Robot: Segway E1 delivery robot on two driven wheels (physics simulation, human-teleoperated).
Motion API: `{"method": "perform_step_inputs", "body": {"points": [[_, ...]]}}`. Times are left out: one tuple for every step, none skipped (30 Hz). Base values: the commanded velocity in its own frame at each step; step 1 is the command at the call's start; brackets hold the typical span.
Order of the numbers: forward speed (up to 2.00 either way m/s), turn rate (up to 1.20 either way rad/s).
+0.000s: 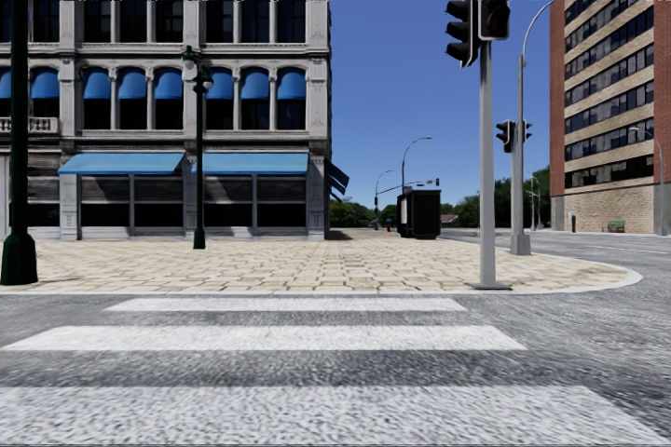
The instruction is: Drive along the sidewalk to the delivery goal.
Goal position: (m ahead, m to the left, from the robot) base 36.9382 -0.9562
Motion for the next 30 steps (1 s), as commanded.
{"method": "perform_step_inputs", "body": {"points": [[2.0, -0.07], [2.0, 0.0], [2.0, 0.0], [2.0, 0.0], [2.0, 0.0], [2.0, 0.0], [2.0, 0.0], [2.0, 0.0], [2.0, 0.0], [2.0, 0.0], [2.0, 0.0], [2.0, 0.0], [2.0, 0.0], [2.0, 0.0], [2.0, -0.11], [2.0, -0.25], [2.0, -0.28], [2.0, -0.28], [2.0, -0.29], [2.0, -0.29], [2.0, -0.29], [2.0, -0.29], [2.0, -0.29], [2.0, -0.29], [2.0, -0.29], [2.0, -0.29], [2.0, -0.29], [2.0, -0.29], [2.0, -0.29], [2.0, -0.29]]}}
